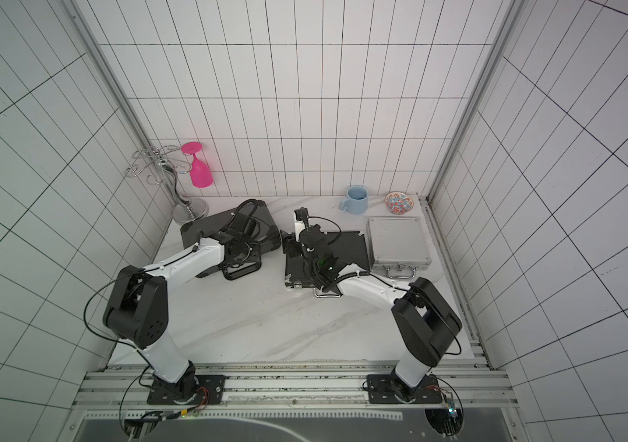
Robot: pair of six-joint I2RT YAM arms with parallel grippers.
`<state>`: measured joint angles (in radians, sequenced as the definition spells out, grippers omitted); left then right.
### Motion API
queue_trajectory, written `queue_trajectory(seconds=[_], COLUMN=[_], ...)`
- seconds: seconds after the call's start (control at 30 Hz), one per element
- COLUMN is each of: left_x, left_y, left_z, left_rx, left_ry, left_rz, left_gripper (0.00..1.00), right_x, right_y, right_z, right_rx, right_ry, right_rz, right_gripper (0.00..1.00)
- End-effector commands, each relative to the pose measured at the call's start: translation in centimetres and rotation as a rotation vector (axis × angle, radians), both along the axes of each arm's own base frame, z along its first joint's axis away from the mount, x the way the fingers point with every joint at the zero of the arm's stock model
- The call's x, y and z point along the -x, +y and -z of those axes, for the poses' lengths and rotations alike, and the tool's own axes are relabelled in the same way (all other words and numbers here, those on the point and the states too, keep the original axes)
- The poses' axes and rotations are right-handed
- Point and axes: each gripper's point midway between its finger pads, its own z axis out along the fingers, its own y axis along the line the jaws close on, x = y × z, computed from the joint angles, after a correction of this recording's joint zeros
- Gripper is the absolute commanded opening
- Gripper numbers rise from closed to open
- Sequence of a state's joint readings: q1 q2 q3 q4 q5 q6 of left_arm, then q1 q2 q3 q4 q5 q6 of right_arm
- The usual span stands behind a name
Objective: Close the poker set cases
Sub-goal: Move the poker set case to the center of the board.
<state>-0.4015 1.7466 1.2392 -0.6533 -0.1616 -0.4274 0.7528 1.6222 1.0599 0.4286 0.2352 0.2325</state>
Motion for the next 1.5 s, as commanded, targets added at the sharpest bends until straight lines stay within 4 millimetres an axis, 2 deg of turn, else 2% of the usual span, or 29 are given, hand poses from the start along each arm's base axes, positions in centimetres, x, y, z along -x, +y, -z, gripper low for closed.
queue_trajectory(seconds=[0.0, 0.13, 0.27, 0.37, 0.5, 0.7, 0.87, 1.0, 1.3, 1.47], left_x=[-0.9, -1.4, -1.7, -1.9, -2.6, -3.2, -1.9, -0.6, 1.3, 3.4], left_y=[-1.3, -1.6, -1.1, -0.6, -1.0, -1.9, -1.8, -1.5, -1.4, -1.9], left_z=[1.2, 2.7, 4.2, 5.0, 5.6, 6.6, 7.8, 7.6, 7.6, 7.3], left_rx=[-0.01, -0.018, -0.059, -0.082, -0.065, -0.092, -0.146, -0.177, -0.198, -0.197], left_ry=[-0.026, -0.017, 0.003, -0.001, -0.02, -0.03, 0.004, -0.001, 0.035, 0.054], left_rz=[0.022, 0.005, -0.02, -0.052, -0.054, -0.03, -0.008, 0.008, 0.046, 0.081], left_gripper=[0.62, 0.62, 0.57, 0.57, 0.56, 0.46, 0.3, 0.24, 0.17, 0.17], right_x=[0.0, -0.2, -0.3, -0.4, -0.4, -0.4, -0.2, -0.1, 0.1, 0.1], right_y=[-3.0, -3.4, -3.5, -4.0, -4.7, -4.9, -5.0, -5.0, -6.3, -6.8], right_z=[3.9, 3.9, 4.0, 3.7, 3.1, 3.0, 3.3, 3.3, 2.4, 2.0], right_rx=[0.067, 0.061, 0.051, 0.046, 0.038, 0.03, 0.027, 0.027, 0.03, 0.043], right_ry=[0.111, 0.121, 0.13, 0.125, 0.118, 0.12, 0.127, 0.129, 0.116, 0.116], right_rz=[0.066, 0.053, 0.049, 0.056, 0.063, 0.054, 0.048, 0.042, 0.064, 0.072], right_gripper=[0.72, 0.72, 0.72, 0.72, 0.72, 0.72, 0.72, 0.72, 0.72, 0.72])
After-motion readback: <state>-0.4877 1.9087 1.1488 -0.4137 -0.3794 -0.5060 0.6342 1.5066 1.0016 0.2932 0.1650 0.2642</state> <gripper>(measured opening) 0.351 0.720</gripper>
